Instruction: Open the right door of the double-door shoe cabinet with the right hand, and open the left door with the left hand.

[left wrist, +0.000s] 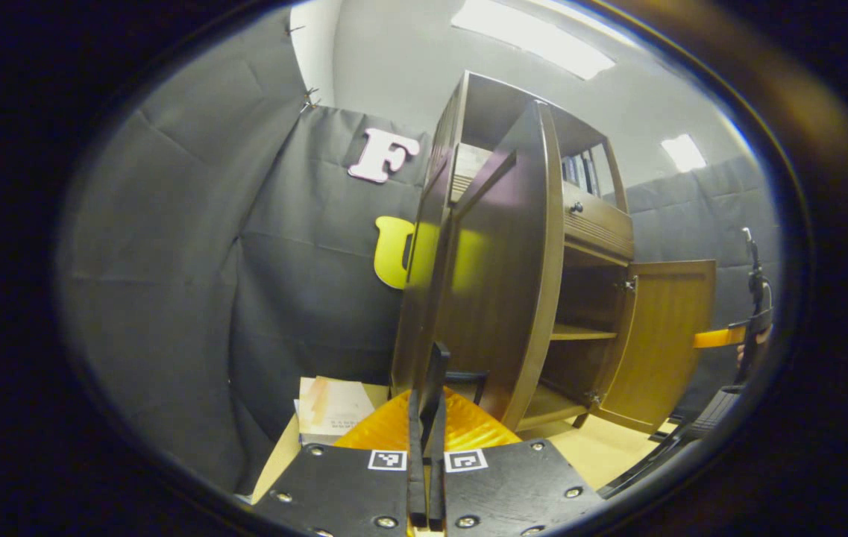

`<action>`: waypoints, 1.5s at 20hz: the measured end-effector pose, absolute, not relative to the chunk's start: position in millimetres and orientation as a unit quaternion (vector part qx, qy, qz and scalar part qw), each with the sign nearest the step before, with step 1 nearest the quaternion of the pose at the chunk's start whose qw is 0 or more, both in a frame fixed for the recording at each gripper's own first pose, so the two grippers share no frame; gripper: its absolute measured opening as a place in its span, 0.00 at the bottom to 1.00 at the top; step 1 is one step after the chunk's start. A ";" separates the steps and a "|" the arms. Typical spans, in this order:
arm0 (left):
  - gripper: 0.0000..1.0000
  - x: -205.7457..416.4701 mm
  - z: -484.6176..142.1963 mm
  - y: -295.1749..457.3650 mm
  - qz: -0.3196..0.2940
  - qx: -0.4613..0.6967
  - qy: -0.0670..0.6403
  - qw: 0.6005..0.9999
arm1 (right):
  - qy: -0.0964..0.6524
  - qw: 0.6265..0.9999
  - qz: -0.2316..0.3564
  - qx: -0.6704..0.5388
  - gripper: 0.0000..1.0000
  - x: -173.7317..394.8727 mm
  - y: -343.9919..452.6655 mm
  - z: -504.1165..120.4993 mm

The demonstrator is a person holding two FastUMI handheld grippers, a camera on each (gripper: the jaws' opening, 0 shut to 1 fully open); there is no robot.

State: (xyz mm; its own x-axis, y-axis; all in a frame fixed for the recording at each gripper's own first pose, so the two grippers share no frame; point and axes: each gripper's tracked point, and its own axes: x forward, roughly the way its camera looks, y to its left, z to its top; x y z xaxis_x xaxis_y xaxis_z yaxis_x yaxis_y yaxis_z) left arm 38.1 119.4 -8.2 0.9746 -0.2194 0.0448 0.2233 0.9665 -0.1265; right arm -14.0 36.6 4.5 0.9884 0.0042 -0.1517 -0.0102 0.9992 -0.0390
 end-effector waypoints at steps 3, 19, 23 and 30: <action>0.05 24.2 0.5 121.0 -0.097 -0.058 -0.016 0.993 | 0.072 0.997 -0.004 -0.023 0.93 -17.8 26.2 7.0; 0.90 -95.5 97.2 15.0 0.104 -0.006 -0.071 0.992 | 0.036 0.996 0.083 -0.026 0.96 -38.4 -33.8 8.6; 0.91 -101.8 94.2 -52.8 0.096 -0.006 -0.061 0.993 | 0.036 0.994 0.103 -0.008 0.93 -37.0 -56.4 10.0; 0.91 -107.9 70.7 -107.0 0.094 -0.015 -0.010 0.995 | 0.047 0.991 0.123 0.008 0.93 -27.9 -78.0 -1.0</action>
State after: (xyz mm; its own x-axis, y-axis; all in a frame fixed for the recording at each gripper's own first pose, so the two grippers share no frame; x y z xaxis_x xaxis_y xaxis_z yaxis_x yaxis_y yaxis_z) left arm -107.9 -107.0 70.7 0.9823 0.1867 0.0169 -0.1861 0.9820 -0.0308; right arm -27.9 -78.0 -1.0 0.9653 0.2445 -0.0921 -0.2429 0.9696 0.0283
